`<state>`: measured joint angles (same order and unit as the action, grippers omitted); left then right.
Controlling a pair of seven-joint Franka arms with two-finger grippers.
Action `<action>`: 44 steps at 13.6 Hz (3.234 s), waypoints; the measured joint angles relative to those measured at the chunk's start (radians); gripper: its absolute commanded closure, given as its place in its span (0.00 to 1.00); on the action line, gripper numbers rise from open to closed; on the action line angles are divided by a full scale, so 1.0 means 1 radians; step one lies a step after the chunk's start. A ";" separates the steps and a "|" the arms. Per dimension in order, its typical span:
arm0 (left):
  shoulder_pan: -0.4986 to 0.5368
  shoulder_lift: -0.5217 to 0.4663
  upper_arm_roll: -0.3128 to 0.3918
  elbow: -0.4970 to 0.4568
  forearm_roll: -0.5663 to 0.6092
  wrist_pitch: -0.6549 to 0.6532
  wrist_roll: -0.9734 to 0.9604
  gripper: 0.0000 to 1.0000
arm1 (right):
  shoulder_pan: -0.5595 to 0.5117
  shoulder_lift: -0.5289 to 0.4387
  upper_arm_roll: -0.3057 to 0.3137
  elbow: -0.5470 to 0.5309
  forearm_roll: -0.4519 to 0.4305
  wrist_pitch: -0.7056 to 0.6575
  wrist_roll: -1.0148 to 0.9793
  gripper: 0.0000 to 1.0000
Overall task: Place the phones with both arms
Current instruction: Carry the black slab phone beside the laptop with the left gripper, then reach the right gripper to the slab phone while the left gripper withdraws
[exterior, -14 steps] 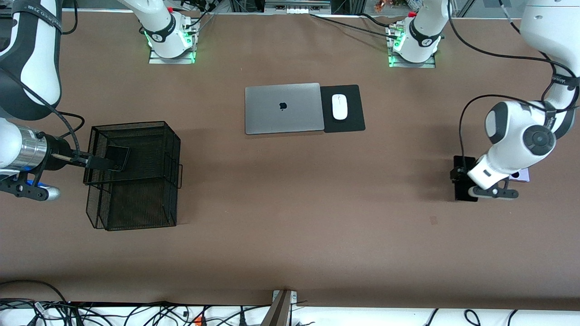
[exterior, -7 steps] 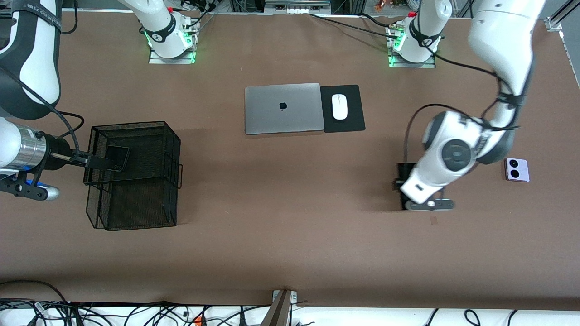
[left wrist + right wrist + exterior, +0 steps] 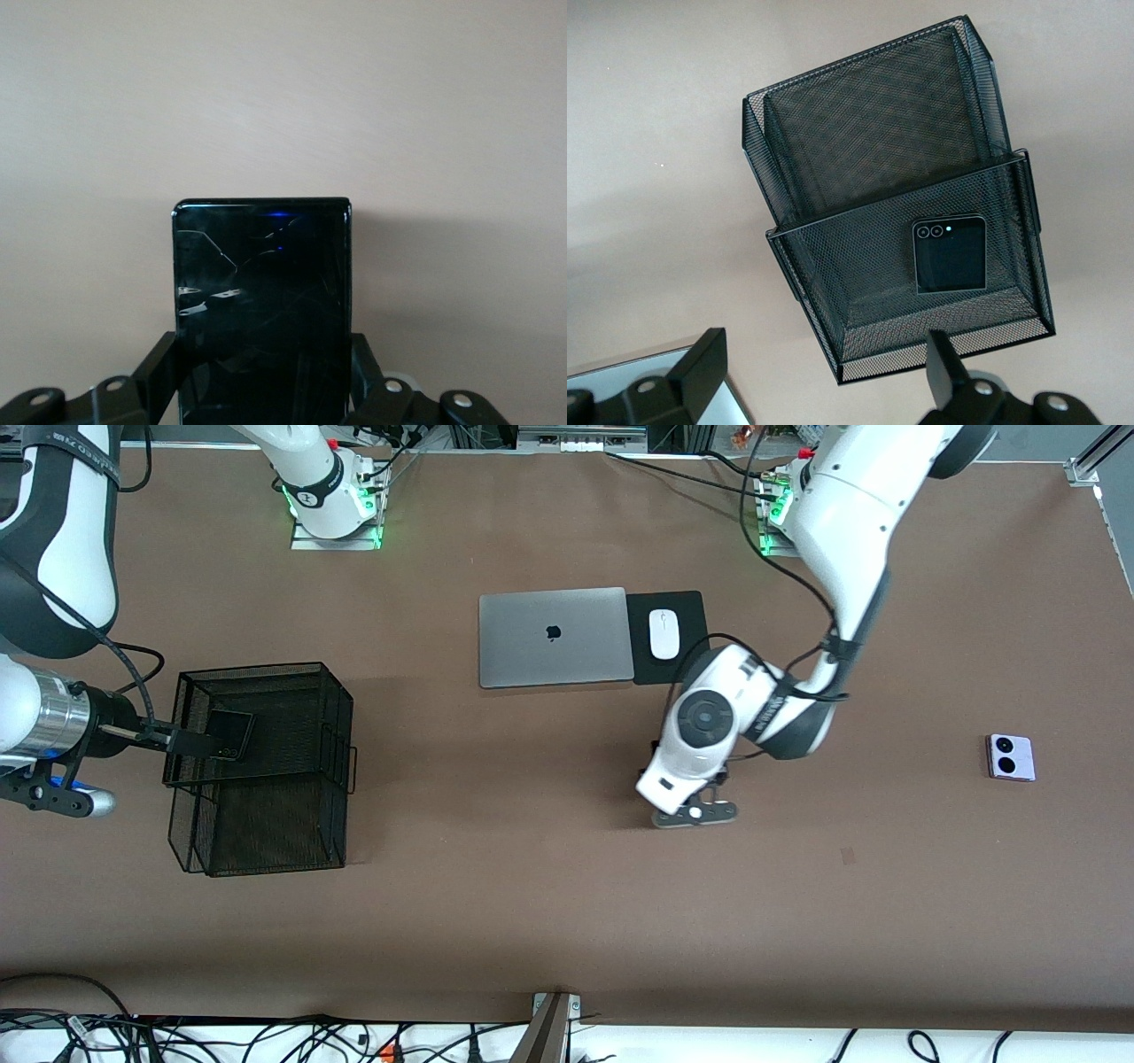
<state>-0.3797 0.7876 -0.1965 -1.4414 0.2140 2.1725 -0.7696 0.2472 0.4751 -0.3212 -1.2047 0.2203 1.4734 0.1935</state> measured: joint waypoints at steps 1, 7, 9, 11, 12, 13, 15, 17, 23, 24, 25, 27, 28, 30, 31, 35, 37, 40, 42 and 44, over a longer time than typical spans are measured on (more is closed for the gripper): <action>-0.023 0.017 0.000 0.032 -0.004 0.000 -0.017 0.92 | 0.000 0.000 0.000 0.000 0.000 -0.001 0.000 0.01; -0.195 0.196 0.000 0.357 -0.050 0.025 -0.133 0.93 | 0.000 0.000 0.000 0.000 0.000 -0.002 0.000 0.01; -0.219 0.232 0.001 0.403 -0.083 0.111 -0.155 0.93 | 0.000 0.000 0.000 0.000 0.000 -0.002 0.000 0.01; -0.226 0.260 0.001 0.413 -0.094 0.229 -0.213 0.93 | 0.000 0.000 0.000 0.000 0.000 -0.002 0.000 0.01; -0.228 0.276 0.001 0.415 -0.095 0.289 -0.248 0.93 | 0.000 0.000 0.000 0.000 0.000 -0.003 0.000 0.01; -0.229 0.291 0.001 0.416 -0.095 0.330 -0.272 0.93 | 0.000 0.000 0.000 0.000 0.000 -0.003 0.000 0.01; -0.232 0.317 0.001 0.420 -0.095 0.373 -0.314 0.93 | 0.000 0.000 0.000 0.000 0.000 -0.003 0.000 0.00; -0.246 0.342 0.001 0.421 -0.095 0.424 -0.346 0.93 | 0.000 0.000 0.000 0.000 0.000 -0.004 0.001 0.01; -0.288 0.400 0.001 0.443 -0.098 0.539 -0.472 0.68 | 0.001 0.000 0.000 0.000 0.000 -0.008 0.002 0.00; -0.288 0.408 0.001 0.454 -0.100 0.539 -0.484 0.36 | 0.001 0.000 0.000 0.000 0.000 -0.009 0.002 0.00; -0.288 0.414 0.001 0.463 -0.101 0.540 -0.501 0.00 | 0.001 0.000 0.000 0.000 0.000 -0.009 0.002 0.00; -0.288 0.418 0.001 0.474 -0.102 0.541 -0.530 0.00 | 0.001 0.000 0.000 0.000 0.000 -0.009 0.002 0.01; -0.288 0.417 0.001 0.481 -0.102 0.541 -0.544 0.00 | 0.001 0.000 0.000 0.000 0.000 -0.009 0.002 0.00; -0.289 0.417 0.001 0.493 -0.102 0.541 -0.569 0.00 | 0.001 0.000 0.000 0.000 0.000 -0.009 0.002 0.00; -0.290 0.417 0.001 0.494 -0.102 0.541 -0.577 0.00 | 0.001 0.000 0.000 0.000 0.000 -0.009 0.002 0.00; -0.289 0.417 0.005 0.500 -0.102 0.532 -0.583 0.00 | 0.011 0.000 0.006 0.000 0.007 -0.008 0.002 0.00; -0.279 0.414 0.008 0.515 -0.102 0.477 -0.583 0.00 | 0.042 0.002 0.010 0.000 0.008 -0.005 0.002 0.00; -0.252 0.381 0.007 0.549 -0.113 0.304 -0.536 0.00 | 0.113 0.008 0.014 0.000 0.009 0.019 0.004 0.00; -0.226 0.329 0.003 0.558 -0.149 0.151 -0.424 0.00 | 0.185 0.019 0.020 0.000 0.011 0.082 0.004 0.00; -0.197 0.270 0.002 0.558 -0.155 0.011 -0.296 0.00 | 0.261 0.052 0.025 -0.001 0.011 0.191 -0.002 0.00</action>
<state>-0.5763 1.0576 -0.1946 -0.8831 0.0590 2.1835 -1.0660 0.5084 0.5269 -0.2966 -1.2053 0.2311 1.6642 0.1912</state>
